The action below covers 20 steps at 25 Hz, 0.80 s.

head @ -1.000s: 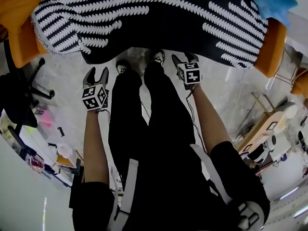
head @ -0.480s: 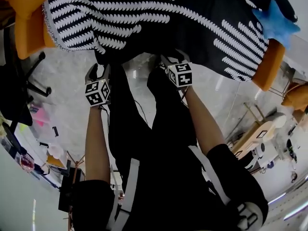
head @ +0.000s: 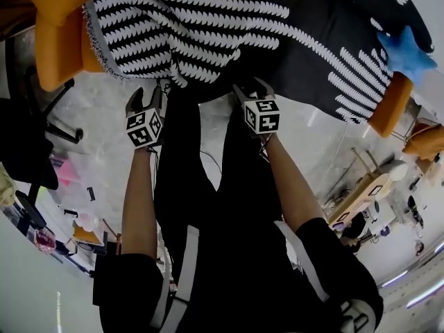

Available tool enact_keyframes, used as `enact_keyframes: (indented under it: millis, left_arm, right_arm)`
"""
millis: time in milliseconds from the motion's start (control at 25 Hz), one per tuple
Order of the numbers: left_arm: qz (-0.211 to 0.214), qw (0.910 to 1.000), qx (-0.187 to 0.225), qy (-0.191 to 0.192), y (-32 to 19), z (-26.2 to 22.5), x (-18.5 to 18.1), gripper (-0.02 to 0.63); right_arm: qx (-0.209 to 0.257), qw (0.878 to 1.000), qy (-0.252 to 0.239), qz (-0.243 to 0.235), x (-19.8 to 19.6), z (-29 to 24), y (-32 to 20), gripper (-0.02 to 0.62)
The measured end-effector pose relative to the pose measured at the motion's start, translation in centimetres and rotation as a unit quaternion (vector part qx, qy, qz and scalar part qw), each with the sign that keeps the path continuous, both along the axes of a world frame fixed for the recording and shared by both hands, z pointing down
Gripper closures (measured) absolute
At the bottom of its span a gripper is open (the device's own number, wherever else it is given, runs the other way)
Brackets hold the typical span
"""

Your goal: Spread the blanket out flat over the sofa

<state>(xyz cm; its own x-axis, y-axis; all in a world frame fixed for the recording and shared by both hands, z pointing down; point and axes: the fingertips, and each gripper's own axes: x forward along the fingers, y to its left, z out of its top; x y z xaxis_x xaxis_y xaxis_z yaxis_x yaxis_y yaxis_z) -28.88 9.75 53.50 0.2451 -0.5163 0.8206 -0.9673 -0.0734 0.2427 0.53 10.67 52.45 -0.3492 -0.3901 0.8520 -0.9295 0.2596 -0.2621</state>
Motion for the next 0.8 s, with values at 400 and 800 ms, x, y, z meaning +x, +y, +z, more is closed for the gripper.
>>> enact_keyframes:
  millis: [400,800]
  left_arm:
    - [0.015,0.9996,-0.015,-0.016,-5.7,4.1,-4.7,0.37]
    - [-0.003,0.9954,-0.092,-0.024,-7.6,8.2,-6.6,0.356]
  right_arm:
    - [-0.021,1.0,0.012,0.014,-6.5,-0.4,-3.4,0.339]
    - [-0.03,0.999,0.042,-0.006,-8.4,-1.0,-5.9,0.344]
